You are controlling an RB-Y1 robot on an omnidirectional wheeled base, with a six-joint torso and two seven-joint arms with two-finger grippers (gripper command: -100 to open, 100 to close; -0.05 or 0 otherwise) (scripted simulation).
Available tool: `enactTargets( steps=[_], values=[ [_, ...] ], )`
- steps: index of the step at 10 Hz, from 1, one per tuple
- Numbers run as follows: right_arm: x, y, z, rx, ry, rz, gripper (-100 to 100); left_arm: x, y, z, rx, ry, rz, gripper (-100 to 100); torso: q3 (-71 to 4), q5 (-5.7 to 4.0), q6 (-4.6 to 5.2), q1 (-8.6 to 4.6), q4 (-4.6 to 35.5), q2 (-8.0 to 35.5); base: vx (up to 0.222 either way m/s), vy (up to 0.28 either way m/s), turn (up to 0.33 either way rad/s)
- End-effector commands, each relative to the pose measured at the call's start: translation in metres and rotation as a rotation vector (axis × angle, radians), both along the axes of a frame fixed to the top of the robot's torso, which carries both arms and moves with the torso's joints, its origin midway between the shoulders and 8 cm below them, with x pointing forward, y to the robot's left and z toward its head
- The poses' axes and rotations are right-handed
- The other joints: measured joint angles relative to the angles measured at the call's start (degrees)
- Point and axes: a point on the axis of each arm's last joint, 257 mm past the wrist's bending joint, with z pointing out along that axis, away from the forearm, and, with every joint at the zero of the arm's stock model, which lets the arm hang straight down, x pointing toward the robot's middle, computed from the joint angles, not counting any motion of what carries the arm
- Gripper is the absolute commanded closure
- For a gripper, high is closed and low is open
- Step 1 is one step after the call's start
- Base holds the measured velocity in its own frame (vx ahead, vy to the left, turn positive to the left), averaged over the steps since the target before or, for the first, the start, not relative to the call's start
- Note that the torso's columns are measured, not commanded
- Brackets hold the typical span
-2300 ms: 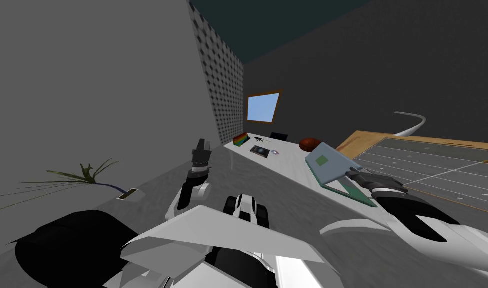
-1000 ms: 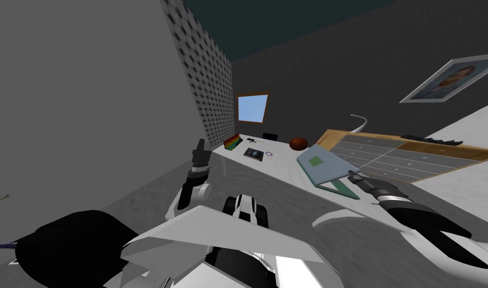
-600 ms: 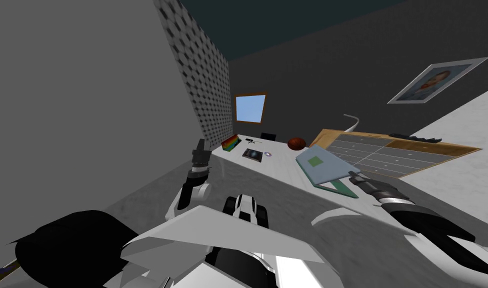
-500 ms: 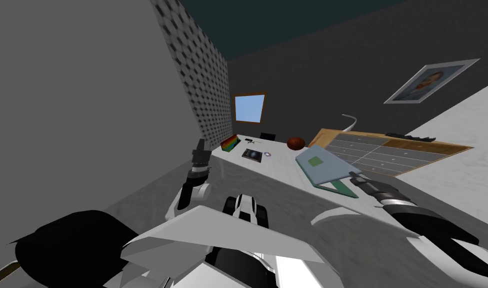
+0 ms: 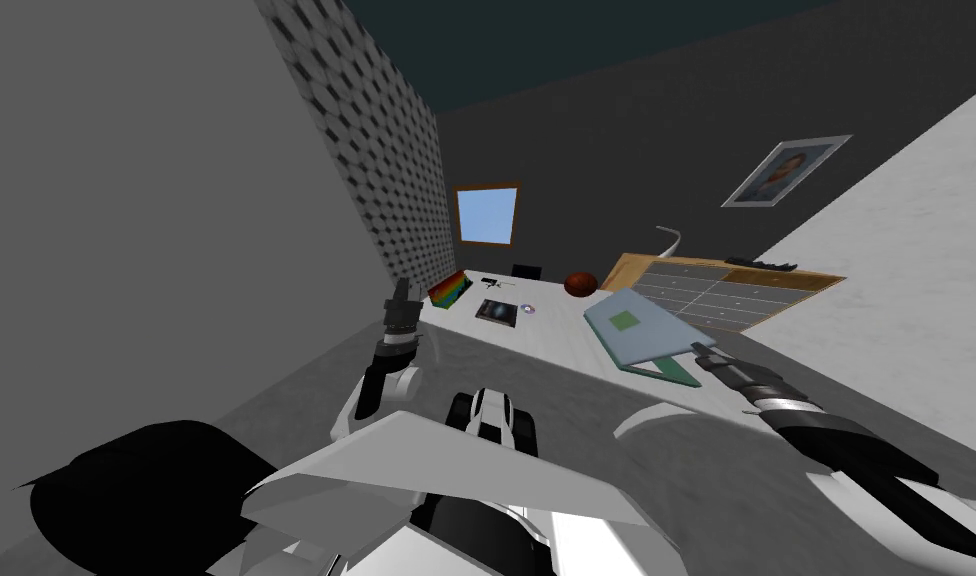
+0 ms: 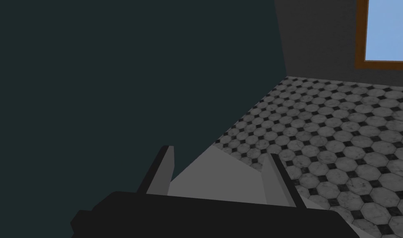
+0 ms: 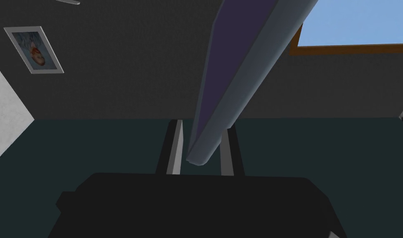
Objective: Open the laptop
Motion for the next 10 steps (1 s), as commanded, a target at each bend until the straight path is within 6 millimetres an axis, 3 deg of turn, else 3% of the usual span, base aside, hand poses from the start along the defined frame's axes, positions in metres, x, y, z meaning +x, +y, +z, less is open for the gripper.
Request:
enactTargets(
  steps=[1, 4, 6, 7, 10],
  values=[
    [0.002, 0.016, -0.021, 0.050, 0.015, 0.051, 100, 0.000, 0.000, 0.000, 0.000, 0.000, 0.000, 0, 0.0, -0.03, 0.04, 0.08, 0.0, -0.1, 0.136, -0.015, -0.172],
    [0.010, 0.039, -0.044, 0.132, 0.023, 0.128, 100, 0.000, 0.000, 0.000, 0.000, 0.000, 0.000, 0, 0.0, -0.15, -0.34, 0.15, -0.1, -0.1, 0.128, -0.023, -0.300],
    [0.014, 0.055, -0.056, 0.173, 0.034, 0.175, 100, 0.000, 0.000, 0.000, 0.000, 0.000, 0.000, 0, 0.0, 0.34, -0.39, 0.56, 0.2, 0.1, 0.114, -0.006, -0.156],
    [0.013, 0.059, -0.055, 0.173, 0.028, 0.192, 100, 0.000, 0.000, 0.000, 0.000, 0.000, 0.000, 0, 0.0, 0.46, -0.18, 0.64, 0.2, 0.1, 0.128, 0.013, -0.168],
    [0.020, 0.084, -0.076, 0.252, 0.051, 0.263, 100, 0.000, 0.000, 0.000, 0.000, 0.000, 0.000, 0, 0.2, 0.51, -0.15, 0.57, 0.4, 0.4, 0.134, 0.010, -0.236]
  ],
)
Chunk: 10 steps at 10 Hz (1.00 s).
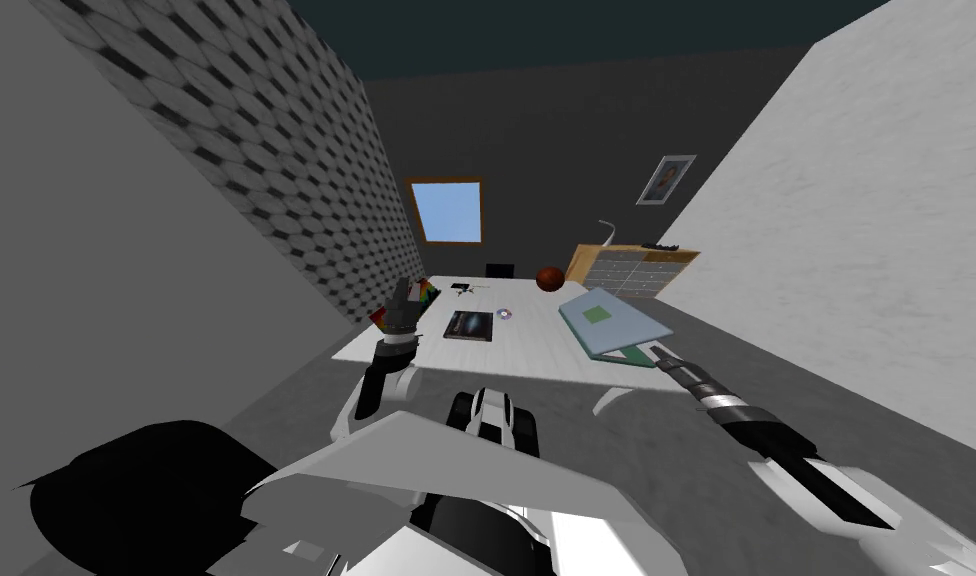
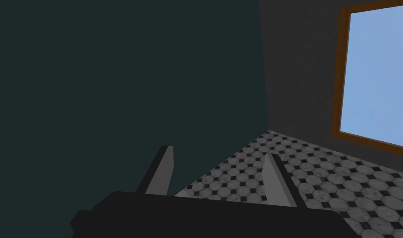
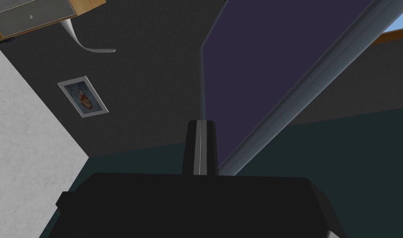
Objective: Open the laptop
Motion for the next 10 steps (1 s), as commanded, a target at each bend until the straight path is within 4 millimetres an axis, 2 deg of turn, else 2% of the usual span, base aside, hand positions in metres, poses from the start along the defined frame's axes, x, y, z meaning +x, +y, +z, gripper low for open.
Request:
enactTargets(
  steps=[1, 2, 3, 6, 7, 10],
  values=[
    [0.002, 0.017, -0.009, 0.046, 0.007, 0.056, 100, 0.000, 0.000, 0.000, 0.000, 0.000, 0.000, 0, 0.0, -0.03, 0.09, -0.10, 0.0, -0.1, 0.116, 0.009, -0.168],
    [0.001, 0.019, -0.008, 0.047, 0.002, 0.067, 100, 0.000, 0.000, 0.000, 0.000, 0.000, 0.000, 0, 0.0, -0.03, 0.02, -0.04, 0.0, 0.0, 0.047, 0.012, -0.003],
    [0.004, 0.031, -0.017, 0.085, 0.017, 0.097, 100, 0.000, 0.000, 0.000, 0.000, 0.000, 0.000, 0, 0.1, -0.01, 0.02, 0.01, 0.0, 0.1, 0.105, 0.018, -0.324],
    [0.002, 0.050, -0.023, 0.126, 0.019, 0.164, 100, 0.000, 0.000, 0.000, 0.000, 0.000, 0.000, 0, -0.1, -0.02, 0.09, -0.04, -0.1, -0.2, 0.101, 0.016, -0.216],
    [0.003, 0.061, -0.032, 0.163, 0.038, 0.196, 100, 0.000, 0.000, 0.000, 0.000, 0.000, 0.000, 0, -0.1, -0.03, 0.00, -0.01, 0.1, -0.1, -0.002, 0.026, -0.185],
    [0.002, 0.065, -0.030, 0.165, 0.030, 0.213, 100, 0.000, 0.000, 0.000, 0.000, 0.000, 0.000, 0, -1.2, -0.05, 0.02, -0.39, -0.1, -0.2, 0.003, 0.009, -0.061]
  ],
)
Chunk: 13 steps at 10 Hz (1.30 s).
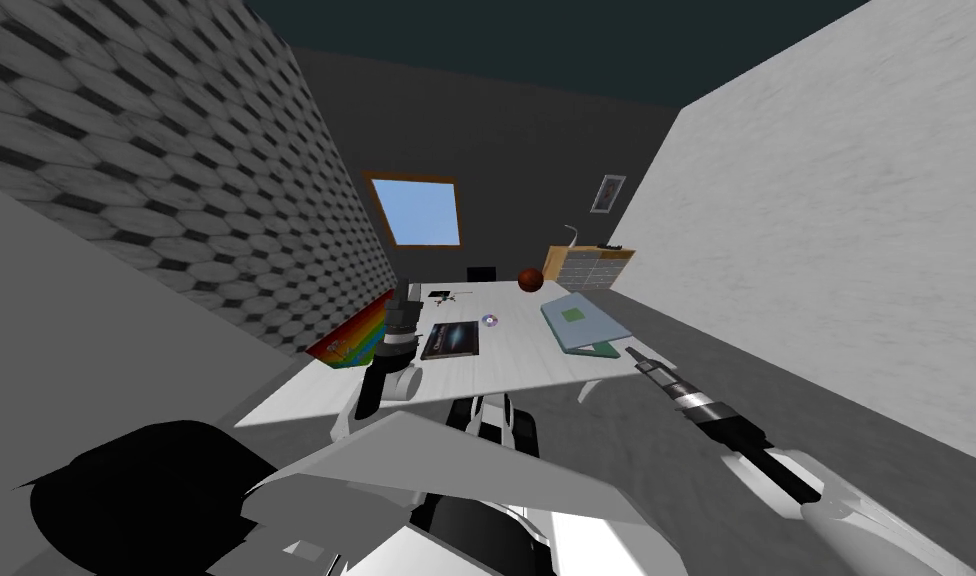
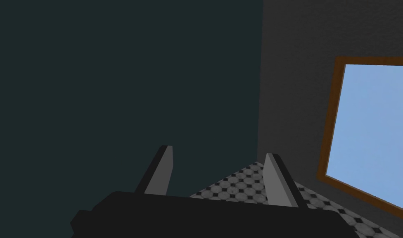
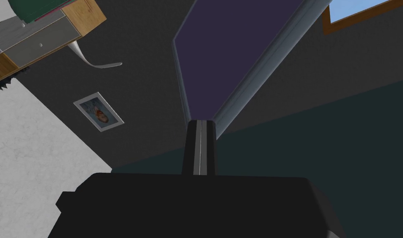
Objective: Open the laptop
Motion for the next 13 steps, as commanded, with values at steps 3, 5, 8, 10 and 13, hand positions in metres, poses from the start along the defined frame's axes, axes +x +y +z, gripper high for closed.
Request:
enactTargets(
  steps=[3, 5, 8, 10, 13],
  values=[
    [0.011, 0.006, 0.005, 0.004, -0.002, 0.019, -100, 0.000, 0.000, 0.000, 0.000, 0.000, 0.000, 0, 0.1, 0.05, 0.04, -0.03, 0.0, 0.0, -0.006, 0.003, -0.027],
    [0.029, 0.016, 0.012, 0.006, 0.002, 0.047, -100, 0.000, 0.000, 0.000, 0.000, 0.000, 0.000, 0, 1.0, 0.04, 0.05, 0.29, 0.0, 0.1, -0.015, 0.020, -0.148],
    [0.050, 0.028, 0.025, 0.006, -0.003, 0.078, -100, 0.000, 0.000, 0.000, 0.000, 0.000, 0.000, 0, 1.2, 0.05, 0.02, 0.42, 0.1, 0.2, -0.016, 0.016, -0.096],
    [0.068, 0.038, 0.037, 0.004, -0.002, 0.106, -100, 0.000, 0.000, 0.000, 0.000, 0.000, 0.000, 0, 1.2, 0.08, 0.04, 0.43, 0.1, 0.1, -0.019, 0.014, -0.141],
    [0.086, 0.049, 0.050, 0.000, -0.002, 0.132, -100, 0.000, 0.000, 0.000, 0.000, 0.000, 0.000, 0, 1.1, 0.05, 0.05, 0.40, 0.0, 0.1, -0.020, 0.020, -0.114]
  ],
)
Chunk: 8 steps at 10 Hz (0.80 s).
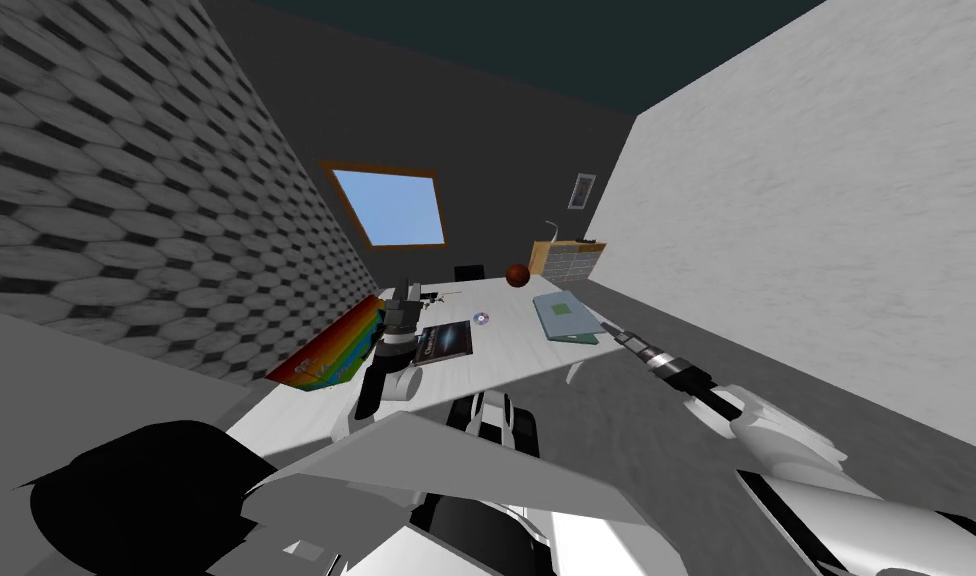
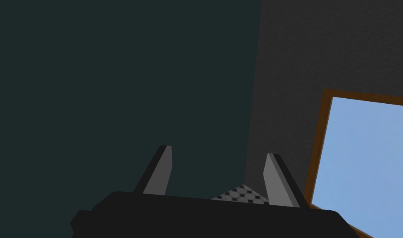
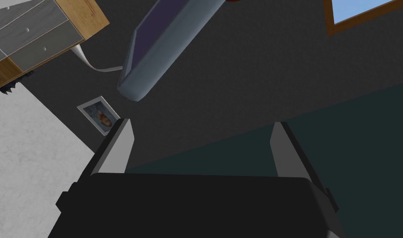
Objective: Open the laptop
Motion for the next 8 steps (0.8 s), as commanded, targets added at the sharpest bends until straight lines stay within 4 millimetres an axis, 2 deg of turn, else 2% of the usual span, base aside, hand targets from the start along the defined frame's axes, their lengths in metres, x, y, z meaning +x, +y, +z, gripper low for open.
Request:
enactTargets(
  steps=[1, 2, 3, 4, 8],
  values=[
    [0.0140, 0.0076, 0.0122, -0.003, 0.002, 0.019, -100, 0.0000, 0.0000, 0.0000, 0.000, 0.000, 0.000, 0, 0.0, -0.01, -0.04, -0.02, 0.0, 0.0, -0.017, 0.011, -0.063],
    [0.0170, 0.0094, 0.0171, -0.003, -0.007, 0.023, -100, 0.0000, 0.0000, 0.0000, 0.000, 0.000, 0.000, 0, 0.0, -0.01, 0.00, -0.05, 0.0, 0.0, -0.010, 0.008, -0.052],
    [0.0155, 0.0081, 0.0138, -0.002, -0.003, 0.018, -100, 0.0000, 0.0000, 0.0000, 0.000, 0.000, 0.000, 0, 0.0, -0.02, -0.01, -0.05, 0.0, 0.0, 0.000, 0.000, 0.000],
    [0.0157, 0.0086, 0.0142, -0.002, -0.004, 0.020, 0, 0.0000, 0.0000, 0.0000, 0.000, 0.000, 0.000, 0, 0.0, -0.02, 0.00, -0.05, 0.0, 0.0, 0.000, 0.000, 0.000],
    [0.0157, 0.0085, 0.0141, -0.002, -0.004, 0.020, 0, 0.0000, 0.0000, 0.0000, 0.000, 0.000, 0.000, 0, 0.0, 0.00, 0.00, -0.01, 0.0, 0.0, 0.000, 0.000, 0.000]
  ],
)
